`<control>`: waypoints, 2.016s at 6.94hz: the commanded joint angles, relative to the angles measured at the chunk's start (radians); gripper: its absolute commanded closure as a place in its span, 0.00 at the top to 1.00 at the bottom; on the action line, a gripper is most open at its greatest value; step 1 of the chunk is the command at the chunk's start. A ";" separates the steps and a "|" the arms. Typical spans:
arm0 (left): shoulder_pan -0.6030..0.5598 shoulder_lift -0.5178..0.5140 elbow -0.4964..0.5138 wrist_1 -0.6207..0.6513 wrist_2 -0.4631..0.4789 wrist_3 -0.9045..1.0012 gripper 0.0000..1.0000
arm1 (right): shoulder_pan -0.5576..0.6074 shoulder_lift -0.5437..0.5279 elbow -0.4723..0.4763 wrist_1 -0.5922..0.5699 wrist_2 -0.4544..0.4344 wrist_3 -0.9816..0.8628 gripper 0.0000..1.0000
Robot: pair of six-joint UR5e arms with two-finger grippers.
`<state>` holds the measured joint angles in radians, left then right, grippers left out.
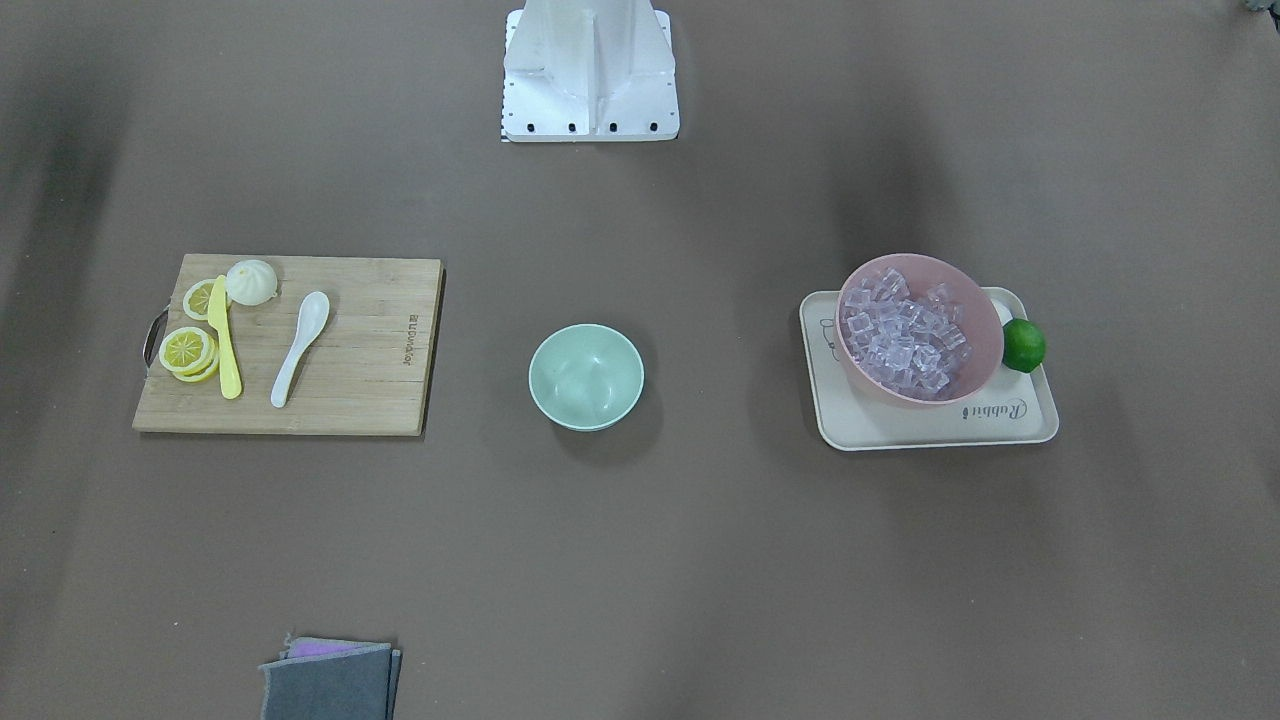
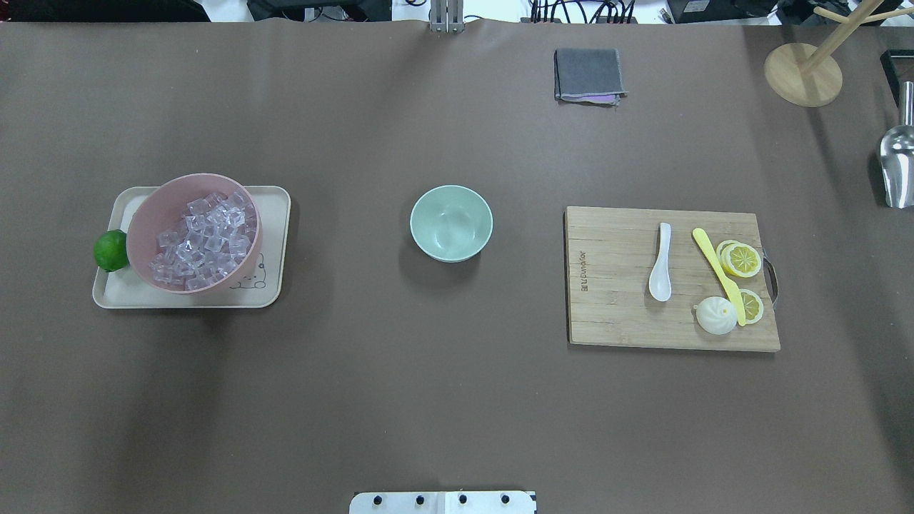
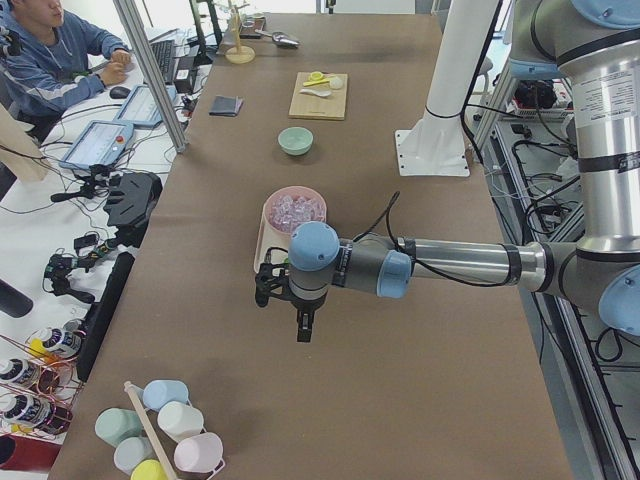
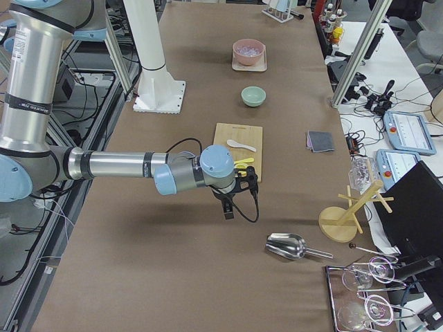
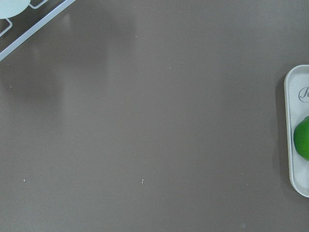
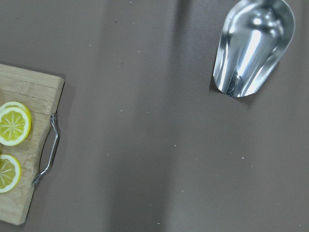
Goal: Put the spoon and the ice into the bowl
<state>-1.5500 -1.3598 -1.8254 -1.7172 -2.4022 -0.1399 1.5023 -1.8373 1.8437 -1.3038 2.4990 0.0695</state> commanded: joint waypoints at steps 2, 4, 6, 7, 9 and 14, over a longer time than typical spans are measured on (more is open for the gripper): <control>-0.001 0.002 -0.003 -0.071 0.000 -0.006 0.98 | -0.001 0.001 0.023 0.001 0.069 0.004 1.00; 0.001 -0.005 0.024 -0.189 0.000 -0.024 0.98 | -0.013 0.042 0.037 0.001 0.098 0.132 0.98; 0.036 -0.091 0.020 -0.205 0.006 -0.286 0.97 | -0.132 0.128 0.081 0.032 0.075 0.478 0.94; 0.056 -0.105 0.017 -0.205 0.005 -0.305 0.97 | -0.221 0.183 0.084 0.038 0.002 0.592 0.95; 0.161 -0.198 0.027 -0.181 -0.001 -0.447 0.97 | -0.438 0.309 0.077 0.038 -0.165 0.824 0.95; 0.352 -0.338 0.029 -0.162 0.106 -0.719 0.97 | -0.703 0.433 -0.056 0.040 -0.437 1.012 0.84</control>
<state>-1.2215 -1.6630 -1.7953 -1.8834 -2.3068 -0.8056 0.8347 -1.4422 1.8375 -1.2639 2.1042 1.0666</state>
